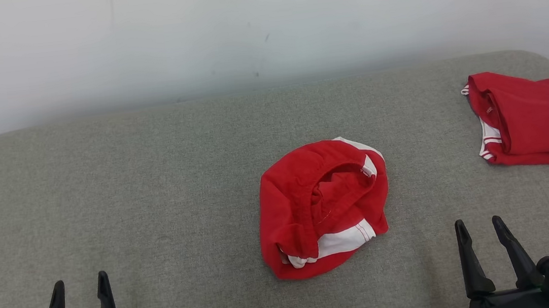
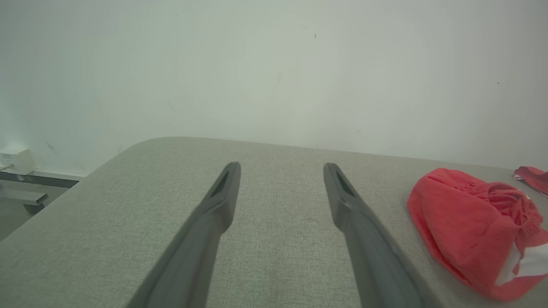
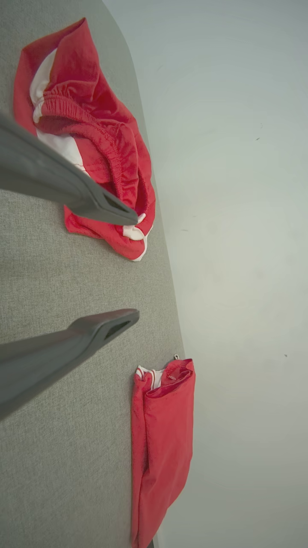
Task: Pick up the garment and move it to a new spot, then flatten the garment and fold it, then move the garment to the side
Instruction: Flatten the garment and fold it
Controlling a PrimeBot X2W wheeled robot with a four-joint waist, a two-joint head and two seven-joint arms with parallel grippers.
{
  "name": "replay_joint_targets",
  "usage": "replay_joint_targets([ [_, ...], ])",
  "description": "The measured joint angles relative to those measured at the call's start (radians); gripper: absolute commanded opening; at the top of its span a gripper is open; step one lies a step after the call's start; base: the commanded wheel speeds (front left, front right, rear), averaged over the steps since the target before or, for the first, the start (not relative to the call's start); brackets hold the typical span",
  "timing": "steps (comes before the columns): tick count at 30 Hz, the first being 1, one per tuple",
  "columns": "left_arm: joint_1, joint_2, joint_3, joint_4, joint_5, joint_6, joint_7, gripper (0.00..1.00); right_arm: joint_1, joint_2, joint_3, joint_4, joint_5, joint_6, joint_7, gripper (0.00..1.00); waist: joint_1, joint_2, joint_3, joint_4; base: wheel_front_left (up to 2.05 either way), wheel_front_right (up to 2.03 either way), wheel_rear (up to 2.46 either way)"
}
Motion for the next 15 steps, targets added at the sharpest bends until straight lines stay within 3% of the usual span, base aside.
replay_joint_targets([
  [7, -0.005, -0.007, 0.004, 0.001, 0.009, -0.007, 0.0, 1.0, -0.016, -0.013, 0.012, 0.012, 0.001, 0.0, 0.0, 1.0, 0.0, 0.0, 0.007, 0.002, 0.0, 0.0, 0.0],
  [15, -0.049, -0.014, -0.019, 0.007, 0.012, -0.015, 0.0, 1.0, -0.209, -0.089, 0.078, 0.123, -0.017, 0.0, 0.046, 1.0, 0.0, 0.0, 0.044, 0.031, 0.0, 0.0, 0.0],
])
